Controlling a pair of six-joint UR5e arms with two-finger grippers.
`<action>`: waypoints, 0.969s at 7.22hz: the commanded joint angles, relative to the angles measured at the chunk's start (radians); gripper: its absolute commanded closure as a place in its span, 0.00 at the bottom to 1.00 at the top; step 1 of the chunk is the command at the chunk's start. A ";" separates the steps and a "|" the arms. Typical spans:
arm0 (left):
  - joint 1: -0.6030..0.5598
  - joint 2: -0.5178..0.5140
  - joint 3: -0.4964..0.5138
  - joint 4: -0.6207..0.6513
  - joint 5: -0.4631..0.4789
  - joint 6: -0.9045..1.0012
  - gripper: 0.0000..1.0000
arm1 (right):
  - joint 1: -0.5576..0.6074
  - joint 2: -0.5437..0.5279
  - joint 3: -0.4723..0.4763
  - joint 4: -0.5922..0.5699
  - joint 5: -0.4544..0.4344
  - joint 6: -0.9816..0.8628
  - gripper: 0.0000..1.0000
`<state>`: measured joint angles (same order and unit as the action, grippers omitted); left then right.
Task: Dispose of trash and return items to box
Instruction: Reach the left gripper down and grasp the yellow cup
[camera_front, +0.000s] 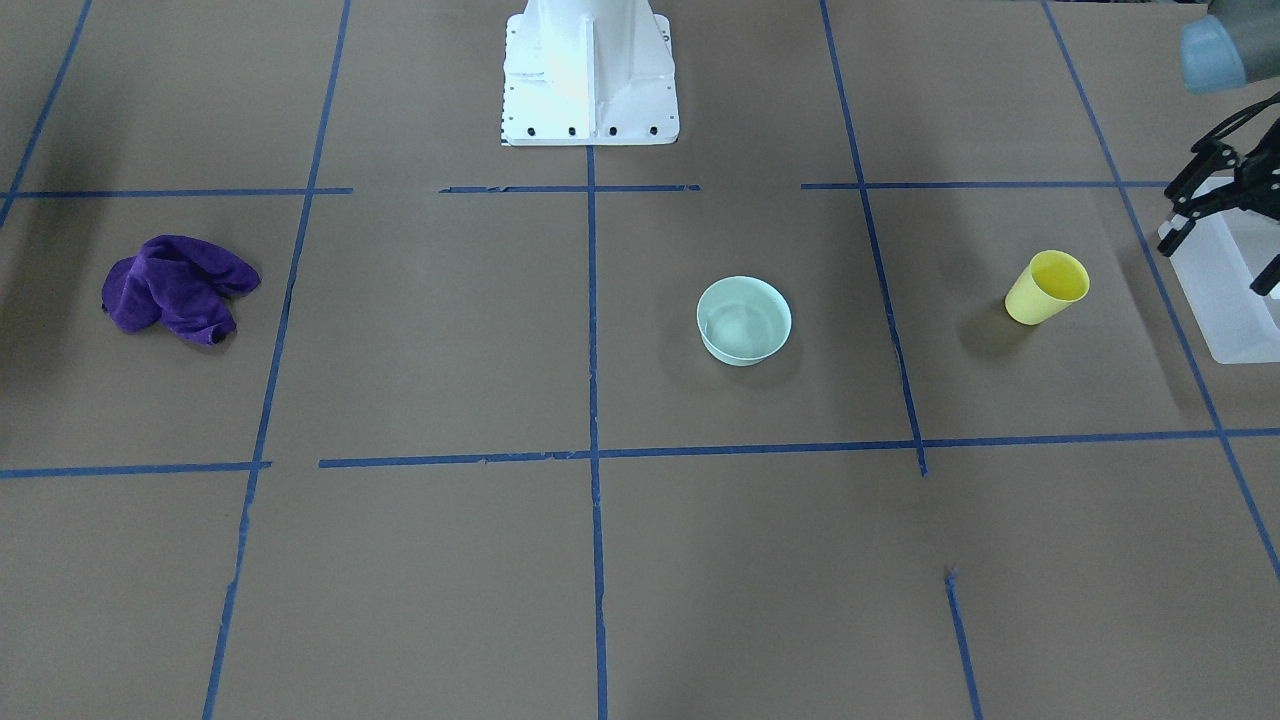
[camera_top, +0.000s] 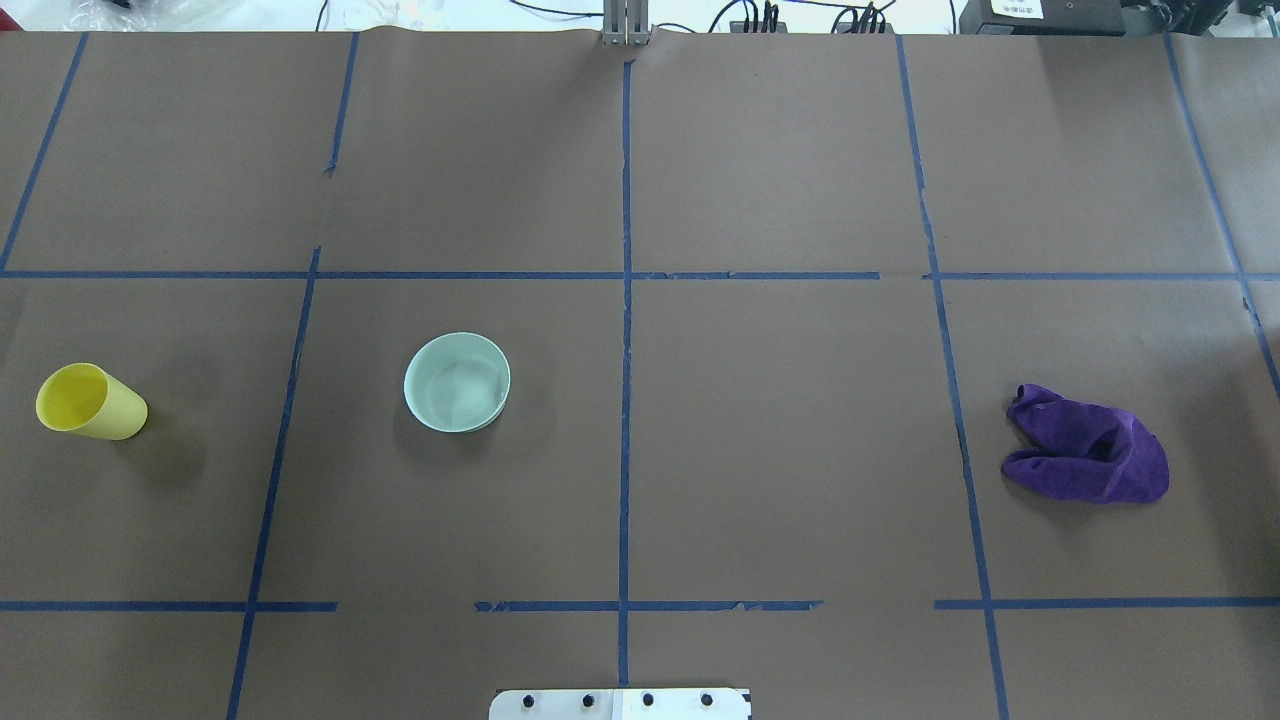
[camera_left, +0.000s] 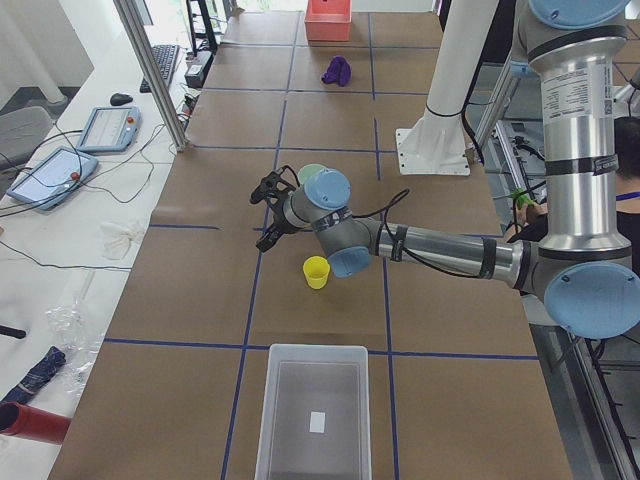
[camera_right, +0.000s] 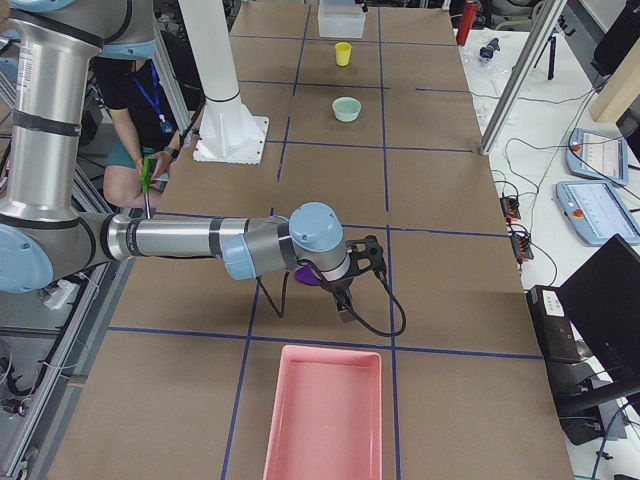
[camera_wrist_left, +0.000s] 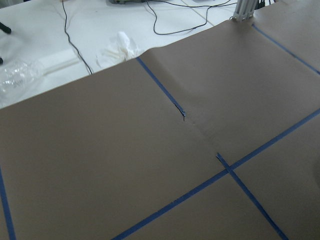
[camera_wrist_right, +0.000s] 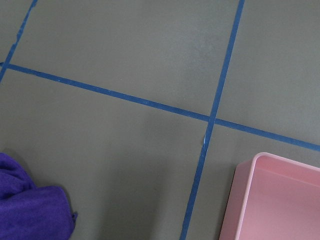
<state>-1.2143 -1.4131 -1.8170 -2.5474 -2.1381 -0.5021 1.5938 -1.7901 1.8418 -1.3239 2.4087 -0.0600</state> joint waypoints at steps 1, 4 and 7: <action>0.074 0.093 0.008 -0.007 0.081 -0.137 0.12 | 0.000 -0.005 -0.001 0.000 0.013 0.002 0.00; 0.261 0.108 0.085 -0.126 0.188 -0.380 0.32 | 0.000 -0.006 -0.001 0.000 0.023 0.002 0.00; 0.291 0.151 0.097 -0.151 0.193 -0.374 0.32 | 0.000 -0.011 0.001 0.000 0.023 0.002 0.00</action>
<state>-0.9435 -1.2708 -1.7255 -2.6908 -1.9484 -0.8751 1.5938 -1.7982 1.8416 -1.3238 2.4310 -0.0576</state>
